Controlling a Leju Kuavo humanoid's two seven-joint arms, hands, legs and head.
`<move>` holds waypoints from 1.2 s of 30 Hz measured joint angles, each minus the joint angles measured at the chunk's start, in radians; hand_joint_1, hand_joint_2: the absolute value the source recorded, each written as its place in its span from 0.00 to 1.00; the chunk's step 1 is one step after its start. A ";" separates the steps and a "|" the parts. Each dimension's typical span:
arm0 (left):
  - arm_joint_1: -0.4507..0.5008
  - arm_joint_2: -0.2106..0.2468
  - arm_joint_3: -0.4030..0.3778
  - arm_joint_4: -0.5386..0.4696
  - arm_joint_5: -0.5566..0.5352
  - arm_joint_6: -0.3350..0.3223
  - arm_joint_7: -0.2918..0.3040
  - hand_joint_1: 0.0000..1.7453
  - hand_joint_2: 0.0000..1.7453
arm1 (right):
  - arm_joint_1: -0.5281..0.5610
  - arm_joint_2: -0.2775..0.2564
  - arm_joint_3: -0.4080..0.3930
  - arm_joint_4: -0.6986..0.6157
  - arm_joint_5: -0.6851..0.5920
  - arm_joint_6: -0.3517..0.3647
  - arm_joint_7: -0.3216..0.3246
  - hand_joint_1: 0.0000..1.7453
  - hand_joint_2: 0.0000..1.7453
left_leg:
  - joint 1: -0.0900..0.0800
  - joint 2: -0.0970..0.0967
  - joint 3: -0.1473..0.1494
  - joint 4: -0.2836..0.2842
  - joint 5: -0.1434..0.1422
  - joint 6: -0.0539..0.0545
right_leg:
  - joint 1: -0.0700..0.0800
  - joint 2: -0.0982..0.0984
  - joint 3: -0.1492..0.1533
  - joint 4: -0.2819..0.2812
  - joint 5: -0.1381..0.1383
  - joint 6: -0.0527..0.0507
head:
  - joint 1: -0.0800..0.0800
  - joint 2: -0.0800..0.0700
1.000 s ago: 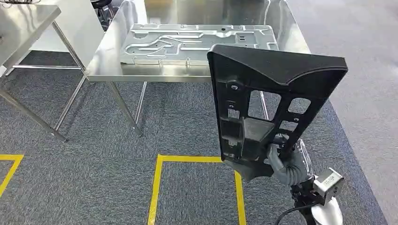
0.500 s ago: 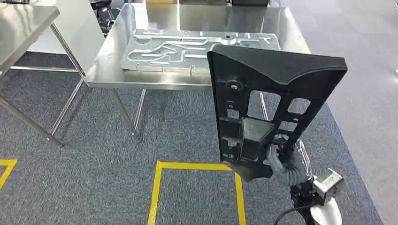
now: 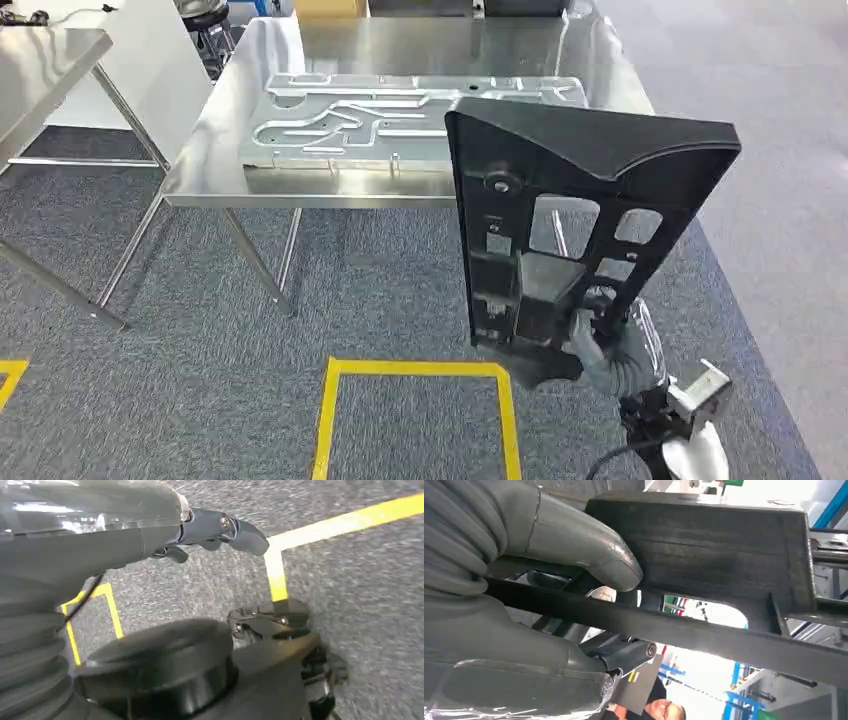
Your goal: Take the parts from the cabinet and place them on the table.
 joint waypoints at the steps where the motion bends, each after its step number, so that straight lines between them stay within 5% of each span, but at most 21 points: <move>1: 0.000 0.000 0.000 0.000 0.000 0.000 0.000 0.00 1.00 | 0.000 0.000 0.000 0.000 0.000 0.000 0.000 1.00 1.00 | 0.002 0.000 -0.045 0.075 -0.035 -0.002 | 0.001 0.000 0.004 0.000 -0.005 -0.002 | 0.000 0.000; 3: 0.000 0.000 0.000 0.000 0.001 -0.002 -0.005 0.00 1.00 | 0.002 0.000 0.000 0.000 0.000 0.000 0.000 1.00 1.00 | 0.004 0.000 -0.139 0.210 -0.083 -0.007 | 0.003 0.000 0.012 0.001 -0.016 -0.004 | 0.000 0.000; 4: -0.005 0.000 0.000 0.000 0.000 -0.003 -0.005 0.00 1.00 | 0.004 0.000 0.000 0.000 0.000 0.000 0.000 1.00 1.00 | 0.004 0.000 -0.156 0.218 -0.072 -0.006 | 0.004 0.000 0.019 0.001 -0.022 -0.003 | 0.000 0.000; 6: -0.004 0.000 0.000 0.000 0.000 -0.003 -0.004 0.00 1.00 | 0.004 0.000 0.000 0.000 0.000 0.000 0.000 1.00 1.00 | 0.004 0.000 -0.130 0.114 0.020 -0.001 | 0.005 0.002 0.041 0.001 -0.036 -0.002 | 0.000 0.000; 8: 0.002 0.001 0.000 0.000 0.000 -0.002 -0.002 0.00 1.00 | 0.004 0.002 0.000 0.000 0.000 0.000 0.000 1.00 1.00 | -0.001 0.001 -0.077 -0.057 0.135 0.014 | 0.007 0.002 0.063 -0.002 -0.053 0.003 | 0.000 0.000; 10: 0.001 0.002 0.000 0.000 -0.001 -0.001 -0.002 0.00 1.00 | 0.003 0.003 0.000 0.000 0.000 0.000 0.000 1.00 1.00 | -0.011 0.002 -0.077 -0.066 0.072 0.021 | 0.007 0.003 0.064 -0.002 -0.059 0.017 | 0.000 0.000; 11: 0.003 0.002 0.000 0.000 -0.001 -0.001 -0.002 0.00 1.00 | 0.005 0.003 0.000 0.000 0.001 0.000 0.001 1.00 1.00 | -0.011 0.002 -0.075 -0.075 0.100 0.029 | 0.008 0.003 0.070 -0.001 -0.058 0.024 | 0.000 0.000; 14: 0.005 0.001 0.000 0.000 -0.004 -0.001 0.002 0.00 1.00 | 0.005 0.005 0.000 0.000 0.001 0.000 0.001 1.00 1.00 | -0.004 0.000 -0.037 -0.095 0.111 0.045 | 0.005 -0.001 0.075 0.034 -0.067 0.038 | 0.000 0.000; 15: 0.003 0.001 0.000 0.000 -0.006 -0.001 0.002 0.00 1.00 | 0.001 0.005 0.000 0.000 0.001 0.000 -0.002 1.00 1.00 | -0.003 0.001 -0.031 -0.100 0.109 0.049 | 0.007 0.000 0.050 0.074 -0.091 0.039 | 0.000 0.000; 18: 0.001 0.001 0.000 0.000 -0.008 -0.001 0.005 0.00 1.00 | 0.007 0.005 -0.002 0.000 0.001 0.000 -0.001 1.00 1.00 | -0.003 0.000 -0.027 -0.100 0.098 0.054 | 0.004 0.001 -0.088 0.274 -0.173 0.048 | 0.000 0.000; 20: 0.007 0.001 0.000 0.000 -0.010 -0.001 0.008 0.00 1.00 | 0.013 0.005 -0.002 0.000 0.002 0.000 -0.001 1.00 1.00 | -0.002 -0.002 -0.015 -0.100 0.087 0.051 | 0.002 0.001 -0.121 0.278 -0.138 0.057 | 0.000 0.000; 21: 0.008 0.001 0.000 0.000 -0.011 -0.002 0.008 0.00 1.00 | 0.014 0.005 -0.002 0.000 0.004 -0.001 -0.001 1.00 1.00 | -0.001 -0.002 -0.003 -0.100 0.078 0.048 | -0.001 0.000 -0.104 0.214 -0.081 0.059 | 0.000 0.000; 23: 0.009 0.001 -0.001 0.000 -0.014 -0.003 0.010 0.00 1.00 | 0.024 0.005 -0.005 -0.003 0.006 -0.003 -0.005 1.00 1.00 | 0.000 -0.002 0.022 -0.100 0.059 0.040 | -0.004 -0.001 -0.039 0.039 0.040 0.054 | 0.000 0.000; 25: 0.008 0.001 -0.001 0.000 -0.014 -0.003 0.012 0.00 1.00 | 0.040 0.005 -0.006 -0.007 0.006 -0.005 -0.013 1.00 1.00 | -0.002 -0.005 0.027 -0.097 0.046 0.025 | 0.007 -0.006 -0.035 0.025 -0.027 0.037 | 0.000 0.000; 26: 0.009 0.002 -0.001 0.000 -0.014 -0.003 0.015 0.00 1.00 | 0.051 0.005 -0.008 -0.010 0.006 -0.005 -0.014 1.00 1.00 | -0.003 -0.004 0.027 -0.098 0.040 0.017 | 0.008 -0.005 -0.031 0.023 0.007 0.028 | 0.000 0.000; 29: 0.008 0.003 -0.001 0.000 -0.013 -0.003 0.014 0.00 1.00 | 0.073 0.005 -0.009 -0.022 0.006 -0.008 -0.018 1.00 1.00 | -0.001 0.000 0.035 -0.067 0.031 0.002 | 0.002 0.000 -0.009 0.016 -0.002 0.006 | 0.000 0.000; 30: 0.008 0.003 -0.001 0.000 -0.011 -0.003 0.014 0.00 1.00 | 0.074 0.005 -0.009 -0.027 0.006 -0.008 -0.019 1.00 1.00 | 0.000 0.000 0.014 -0.024 0.019 -0.002 | 0.002 -0.001 -0.003 0.014 -0.006 -0.001 | 0.000 0.000; 33: 0.003 0.002 0.000 0.000 0.000 -0.003 0.008 0.00 1.00 | 0.074 0.006 -0.009 -0.033 0.006 -0.005 -0.021 1.00 1.00 | 0.002 0.000 -0.126 0.193 -0.072 -0.011 | 0.005 -0.001 0.009 0.014 -0.022 -0.008 | 0.000 0.000; 34: -0.002 0.002 0.000 0.000 0.000 -0.003 0.007 0.00 1.00 | 0.074 0.006 -0.009 -0.033 0.006 -0.004 -0.020 1.00 1.00 | 0.002 0.000 -0.156 0.225 -0.079 -0.012 | 0.007 0.000 0.016 0.014 -0.028 -0.008 | 0.000 0.000; 36: -0.003 0.003 0.000 0.000 0.000 -0.002 0.007 0.00 1.00 | 0.073 0.006 -0.009 -0.033 0.006 -0.001 -0.020 1.00 1.00 | 0.001 0.000 -0.153 0.162 -0.013 -0.004 | 0.010 0.001 0.037 0.014 -0.043 -0.008 | 0.000 0.000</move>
